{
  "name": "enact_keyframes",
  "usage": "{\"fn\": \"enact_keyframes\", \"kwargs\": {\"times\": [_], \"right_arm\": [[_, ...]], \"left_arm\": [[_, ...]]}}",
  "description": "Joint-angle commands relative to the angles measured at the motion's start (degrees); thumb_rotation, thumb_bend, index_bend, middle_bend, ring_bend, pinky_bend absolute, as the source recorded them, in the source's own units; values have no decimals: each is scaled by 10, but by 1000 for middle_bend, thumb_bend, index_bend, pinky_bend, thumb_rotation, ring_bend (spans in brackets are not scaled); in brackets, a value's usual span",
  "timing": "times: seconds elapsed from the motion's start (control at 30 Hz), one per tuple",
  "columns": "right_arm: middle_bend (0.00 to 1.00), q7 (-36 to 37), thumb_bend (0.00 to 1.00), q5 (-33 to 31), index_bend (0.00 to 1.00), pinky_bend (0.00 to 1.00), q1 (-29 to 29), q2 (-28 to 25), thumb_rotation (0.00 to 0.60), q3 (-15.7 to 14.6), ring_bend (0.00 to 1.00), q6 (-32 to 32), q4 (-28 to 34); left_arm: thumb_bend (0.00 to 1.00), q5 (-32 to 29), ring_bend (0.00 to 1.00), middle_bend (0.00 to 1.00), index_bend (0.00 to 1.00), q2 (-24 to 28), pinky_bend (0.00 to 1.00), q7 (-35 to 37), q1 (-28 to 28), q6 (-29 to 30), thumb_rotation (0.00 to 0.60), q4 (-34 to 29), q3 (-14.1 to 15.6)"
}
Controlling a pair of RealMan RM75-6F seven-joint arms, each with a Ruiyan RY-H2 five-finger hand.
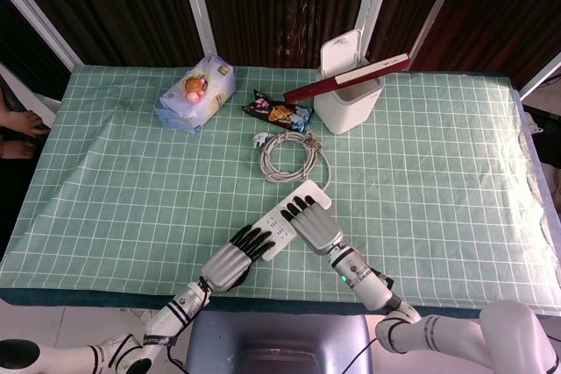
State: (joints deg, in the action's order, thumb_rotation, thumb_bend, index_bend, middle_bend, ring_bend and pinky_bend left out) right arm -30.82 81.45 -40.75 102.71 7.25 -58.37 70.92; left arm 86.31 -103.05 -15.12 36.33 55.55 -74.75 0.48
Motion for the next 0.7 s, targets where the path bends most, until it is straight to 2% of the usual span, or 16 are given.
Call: {"fn": "enact_keyframes", "kwargs": {"times": [0.03, 0.3, 0.7], "right_arm": [[483, -1, 476, -1, 719, 495, 1, 1, 600, -1, 339, -3, 0], [557, -5, 475, 4, 819, 569, 1, 5, 600, -4, 417, -13, -6], [596, -22, 476, -18, 860, 624, 3, 1, 600, 6, 468, -13, 15]], "left_arm": [[850, -1, 0, 17, 0, 0, 28, 0, 0, 0, 600, 1, 0], [851, -3, 1, 18, 0, -1, 29, 0, 1, -1, 600, 2, 1], [851, -4, 3, 21, 0, -5, 29, -2, 1, -2, 600, 8, 5]]}}
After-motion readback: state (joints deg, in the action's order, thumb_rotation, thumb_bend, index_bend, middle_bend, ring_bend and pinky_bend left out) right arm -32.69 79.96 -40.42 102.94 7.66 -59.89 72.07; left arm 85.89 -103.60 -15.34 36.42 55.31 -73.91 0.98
